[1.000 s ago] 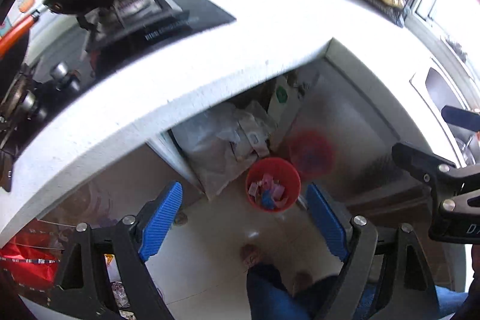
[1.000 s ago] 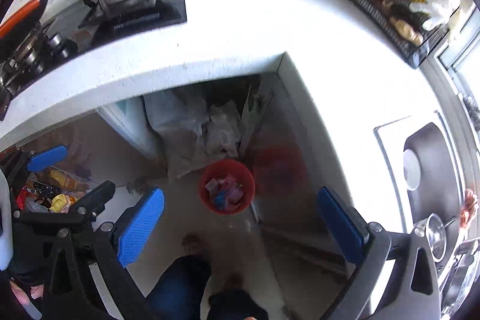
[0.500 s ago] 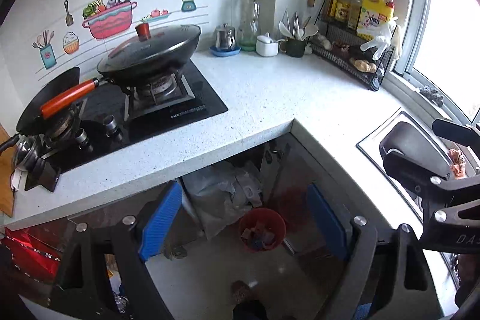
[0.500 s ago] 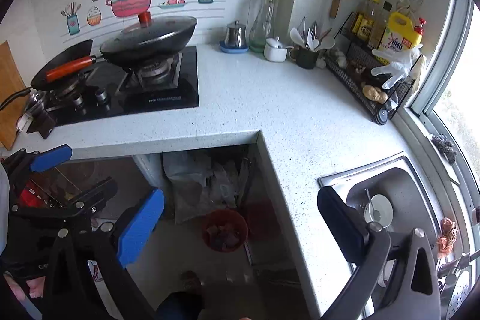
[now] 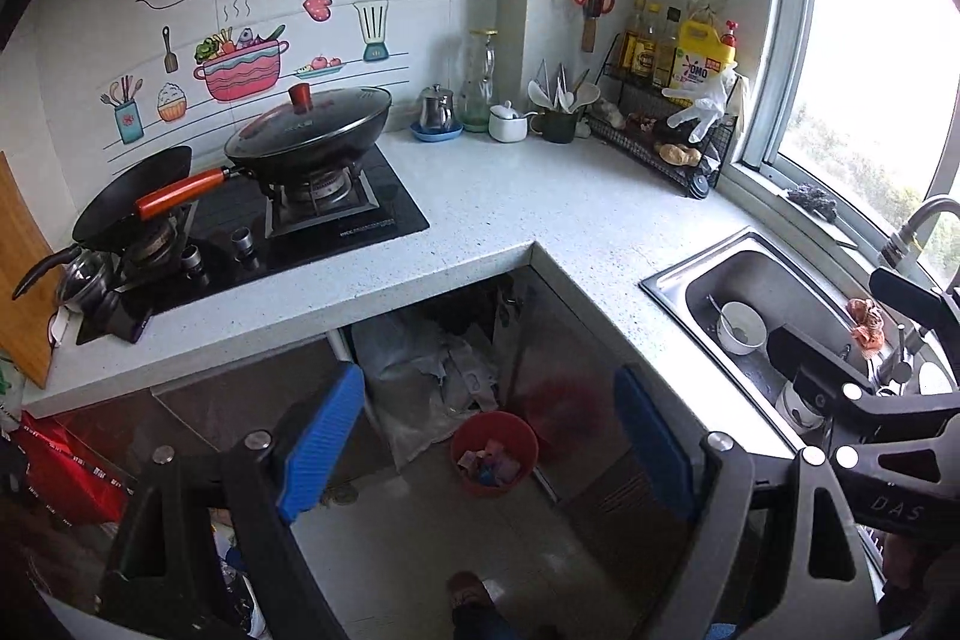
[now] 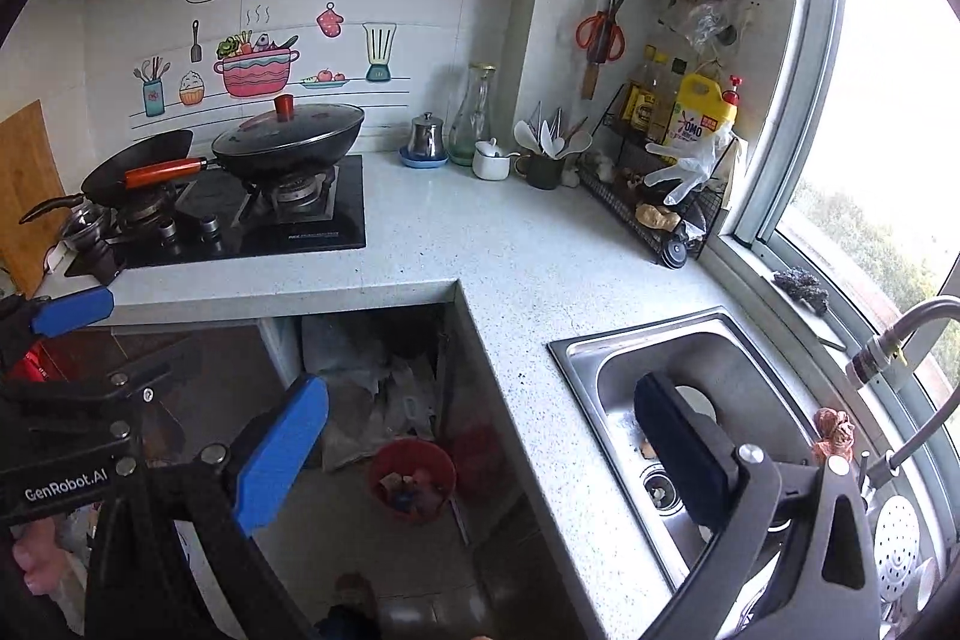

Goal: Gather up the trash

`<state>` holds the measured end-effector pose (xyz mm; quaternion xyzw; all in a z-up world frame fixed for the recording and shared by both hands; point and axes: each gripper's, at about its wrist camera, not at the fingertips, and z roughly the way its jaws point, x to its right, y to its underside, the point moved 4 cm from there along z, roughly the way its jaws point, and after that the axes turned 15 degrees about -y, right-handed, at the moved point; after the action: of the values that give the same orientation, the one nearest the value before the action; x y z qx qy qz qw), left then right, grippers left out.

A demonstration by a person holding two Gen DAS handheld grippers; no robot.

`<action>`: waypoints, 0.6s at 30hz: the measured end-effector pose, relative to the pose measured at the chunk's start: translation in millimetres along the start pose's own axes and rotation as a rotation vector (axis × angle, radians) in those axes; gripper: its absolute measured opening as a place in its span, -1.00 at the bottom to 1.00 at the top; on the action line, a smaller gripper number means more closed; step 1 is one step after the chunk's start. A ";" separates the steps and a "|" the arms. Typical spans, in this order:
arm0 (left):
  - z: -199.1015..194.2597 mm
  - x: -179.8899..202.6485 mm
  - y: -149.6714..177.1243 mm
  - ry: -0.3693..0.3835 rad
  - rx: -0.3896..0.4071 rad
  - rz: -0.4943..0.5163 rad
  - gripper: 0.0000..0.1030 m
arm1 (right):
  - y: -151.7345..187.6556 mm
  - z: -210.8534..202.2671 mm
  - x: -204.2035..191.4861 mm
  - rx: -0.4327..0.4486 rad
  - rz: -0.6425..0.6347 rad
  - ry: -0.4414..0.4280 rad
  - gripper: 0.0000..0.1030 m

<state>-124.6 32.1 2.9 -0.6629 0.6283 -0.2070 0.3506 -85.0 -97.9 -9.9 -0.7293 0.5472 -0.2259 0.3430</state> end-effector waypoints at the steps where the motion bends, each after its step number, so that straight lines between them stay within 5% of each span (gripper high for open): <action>1: -1.8 1.6 3.3 0.000 -0.004 0.001 0.63 | 0.8 -0.1 0.8 -0.006 0.001 0.007 0.98; 18: -7.3 1.4 27.3 0.005 -0.042 0.005 0.63 | 16.5 -1.9 -27.3 -0.036 0.049 0.052 0.98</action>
<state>-148.4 30.2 -12.2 -0.6682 0.6350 -0.1944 0.3355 -105.2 -75.1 -19.8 -0.7158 0.5774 -0.2264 0.3211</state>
